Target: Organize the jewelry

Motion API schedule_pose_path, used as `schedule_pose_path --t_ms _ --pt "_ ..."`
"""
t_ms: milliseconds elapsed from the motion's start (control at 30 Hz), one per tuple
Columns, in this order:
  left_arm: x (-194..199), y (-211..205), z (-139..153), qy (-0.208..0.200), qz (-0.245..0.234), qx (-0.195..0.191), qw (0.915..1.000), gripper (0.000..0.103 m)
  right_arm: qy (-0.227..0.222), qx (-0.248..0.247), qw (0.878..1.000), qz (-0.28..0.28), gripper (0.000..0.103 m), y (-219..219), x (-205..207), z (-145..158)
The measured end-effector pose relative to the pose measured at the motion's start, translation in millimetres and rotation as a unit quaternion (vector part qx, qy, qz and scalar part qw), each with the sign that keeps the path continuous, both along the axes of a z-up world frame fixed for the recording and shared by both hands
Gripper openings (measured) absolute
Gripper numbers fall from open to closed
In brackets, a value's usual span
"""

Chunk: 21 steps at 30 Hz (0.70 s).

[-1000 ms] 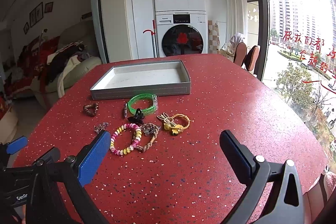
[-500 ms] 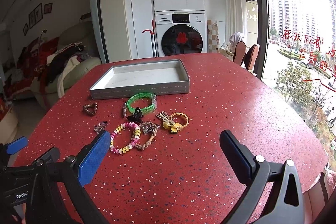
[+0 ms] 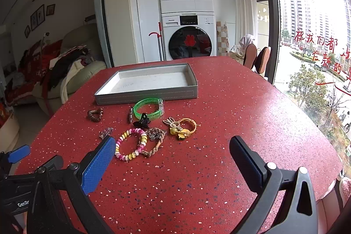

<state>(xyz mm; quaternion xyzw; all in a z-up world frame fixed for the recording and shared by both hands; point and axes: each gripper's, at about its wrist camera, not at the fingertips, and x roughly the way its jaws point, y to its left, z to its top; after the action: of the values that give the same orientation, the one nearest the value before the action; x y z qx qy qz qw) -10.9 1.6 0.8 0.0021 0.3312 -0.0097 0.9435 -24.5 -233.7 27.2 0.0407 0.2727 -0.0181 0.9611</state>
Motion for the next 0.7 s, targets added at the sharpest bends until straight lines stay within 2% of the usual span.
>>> schedule_pose_path --t_ms 700 --pt "0.9 2.3 -1.8 0.004 0.004 -0.004 1.0000 0.103 0.000 0.000 1.000 0.001 0.103 0.1 -1.1 0.6"
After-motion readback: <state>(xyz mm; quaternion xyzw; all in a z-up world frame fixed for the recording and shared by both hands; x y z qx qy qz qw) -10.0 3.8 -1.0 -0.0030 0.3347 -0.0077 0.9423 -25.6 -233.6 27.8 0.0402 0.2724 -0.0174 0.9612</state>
